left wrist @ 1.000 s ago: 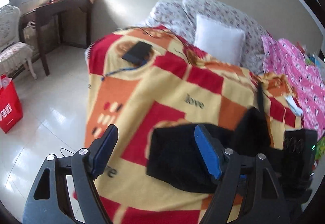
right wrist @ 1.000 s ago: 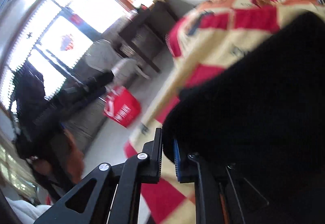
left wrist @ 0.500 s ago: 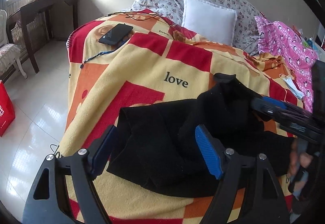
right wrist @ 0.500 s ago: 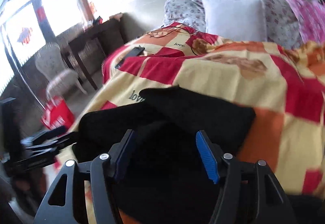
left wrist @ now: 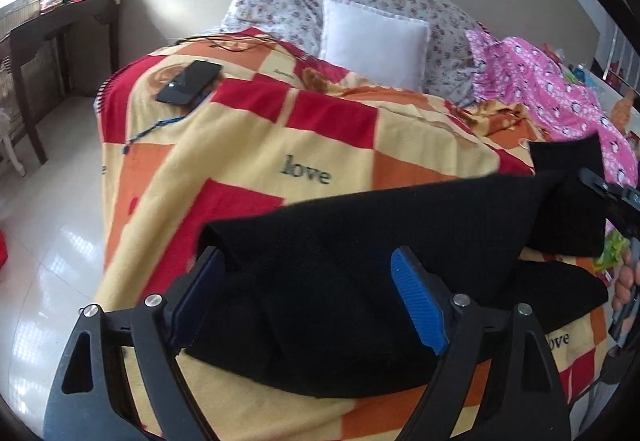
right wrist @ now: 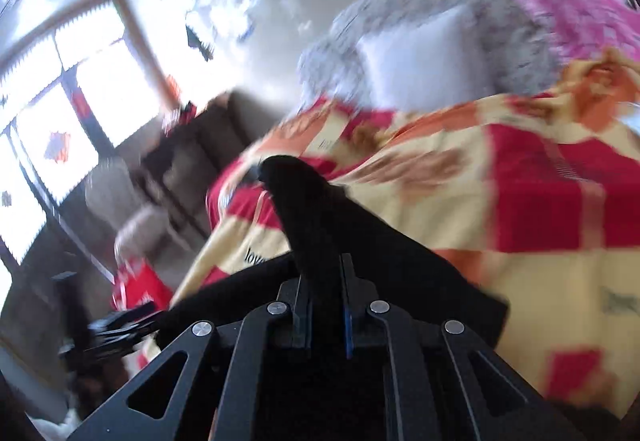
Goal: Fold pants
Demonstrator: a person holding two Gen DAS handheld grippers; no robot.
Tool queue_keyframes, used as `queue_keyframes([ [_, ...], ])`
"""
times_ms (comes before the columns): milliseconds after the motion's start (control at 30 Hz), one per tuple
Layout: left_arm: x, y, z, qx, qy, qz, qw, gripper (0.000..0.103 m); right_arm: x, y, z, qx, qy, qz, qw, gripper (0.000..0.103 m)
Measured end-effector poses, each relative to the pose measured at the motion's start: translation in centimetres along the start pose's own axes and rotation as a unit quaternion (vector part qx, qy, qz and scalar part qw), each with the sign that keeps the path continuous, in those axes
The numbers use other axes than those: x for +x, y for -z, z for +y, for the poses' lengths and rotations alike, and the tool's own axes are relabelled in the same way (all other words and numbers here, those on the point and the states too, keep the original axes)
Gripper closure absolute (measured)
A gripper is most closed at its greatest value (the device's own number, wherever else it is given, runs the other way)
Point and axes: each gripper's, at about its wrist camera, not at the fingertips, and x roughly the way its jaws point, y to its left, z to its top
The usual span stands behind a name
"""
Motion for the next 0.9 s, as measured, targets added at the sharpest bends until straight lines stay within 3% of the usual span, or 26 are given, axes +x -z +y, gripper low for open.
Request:
queue_keyframes([
  [67, 0.5, 0.3, -1.2, 0.011, 0.014, 0.010, 0.9998, 0.018, -4.3, 1.4, -2.8, 0.021, 0.033, -0.017, 0.999, 0.096],
  [167, 1.5, 1.1, -2.4, 0.027, 0.011, 0.033, 0.9990, 0.018, -8.1, 4.5, -6.4, 0.051, 0.059, -0.005, 0.997, 0.093],
  [400, 1.2, 2.3, -2.4, 0.005, 0.032, 0.066, 0.9973, 0.018, -11.0, 6.7, -13.0, 0.128, 0.141, -0.033, 0.981, 0.096],
  [500, 0.3, 2.9, -1.6, 0.018, 0.004, 0.063, 0.9978, 0.018, -12.3, 7.7, -15.1, 0.146, 0.192, -0.035, 0.970, 0.096],
  [600, -0.2, 2.8, -0.2, 0.010, -0.015, 0.058, 0.9982, 0.018, -11.3, 9.1, -15.9, 0.136, 0.234, 0.040, 0.962, 0.071],
  [633, -0.3, 2.7, 0.6, 0.003, -0.023, 0.057, 0.9981, 0.018, -11.3, 9.2, -15.6, 0.129, 0.244, 0.048, 0.960, 0.061],
  [667, -0.4, 2.6, 1.2, -0.003, -0.030, 0.057, 0.9979, 0.018, -11.5, 9.3, -14.8, 0.120, 0.245, 0.047, 0.961, 0.061],
  [800, 0.2, 2.4, 3.1, -0.022, -0.060, 0.063, 0.9960, 0.018, -11.3, 7.7, -9.8, 0.080, 0.145, 0.028, 0.986, 0.051],
  [900, 1.1, 2.3, 4.1, -0.039, -0.068, 0.067, 0.9947, 0.018, -8.0, 6.8, -4.9, 0.037, 0.030, 0.051, 0.998, 0.049],
])
